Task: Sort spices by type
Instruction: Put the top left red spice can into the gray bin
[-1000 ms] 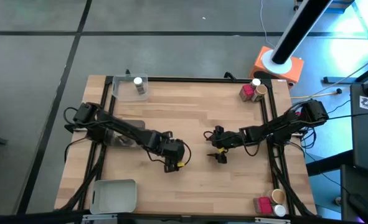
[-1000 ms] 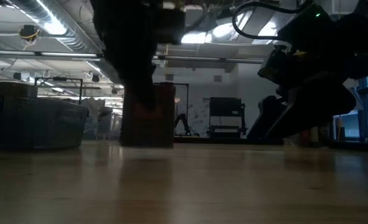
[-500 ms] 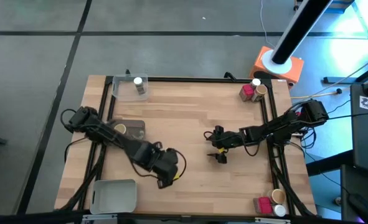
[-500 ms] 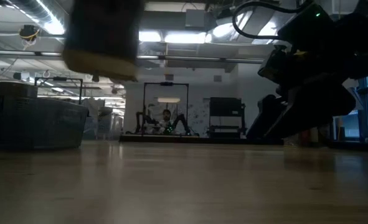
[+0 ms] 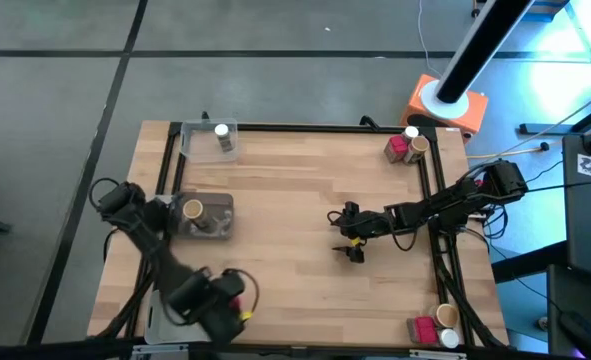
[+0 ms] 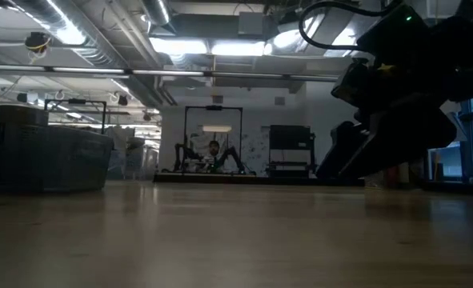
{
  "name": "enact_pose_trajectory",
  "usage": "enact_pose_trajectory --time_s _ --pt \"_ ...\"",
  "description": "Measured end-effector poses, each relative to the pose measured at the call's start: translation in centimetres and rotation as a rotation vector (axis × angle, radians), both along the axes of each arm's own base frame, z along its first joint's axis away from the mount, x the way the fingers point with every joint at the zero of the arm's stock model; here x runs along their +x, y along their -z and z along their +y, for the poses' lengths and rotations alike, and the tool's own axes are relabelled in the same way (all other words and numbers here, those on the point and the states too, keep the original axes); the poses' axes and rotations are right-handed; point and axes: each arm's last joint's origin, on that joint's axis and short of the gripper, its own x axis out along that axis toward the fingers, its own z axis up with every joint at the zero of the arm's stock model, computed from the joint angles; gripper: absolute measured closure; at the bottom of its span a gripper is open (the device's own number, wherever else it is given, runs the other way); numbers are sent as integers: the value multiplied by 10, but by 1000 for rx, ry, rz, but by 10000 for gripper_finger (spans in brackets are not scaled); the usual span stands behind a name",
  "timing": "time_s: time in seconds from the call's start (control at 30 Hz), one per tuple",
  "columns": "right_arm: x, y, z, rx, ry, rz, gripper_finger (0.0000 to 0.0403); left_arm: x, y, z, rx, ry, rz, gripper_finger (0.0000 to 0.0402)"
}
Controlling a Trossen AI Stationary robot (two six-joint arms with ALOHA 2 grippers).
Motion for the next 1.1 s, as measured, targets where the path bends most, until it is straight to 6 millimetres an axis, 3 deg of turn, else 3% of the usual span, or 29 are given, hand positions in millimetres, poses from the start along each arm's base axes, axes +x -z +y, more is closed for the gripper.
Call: enact_pose_trajectory --time_s 0.3,0.57,1.1 --pt "2 -2 0 7 1 -32 24 -66 -1 -39 -38 -266 84 203" --pt "2 -3 0 7 5 -37 24 -107 -5 -44 24 -411 100 203" --pt "3 -3 0 11 11 -42 24 -126 49 -39 177 -381 186 195"
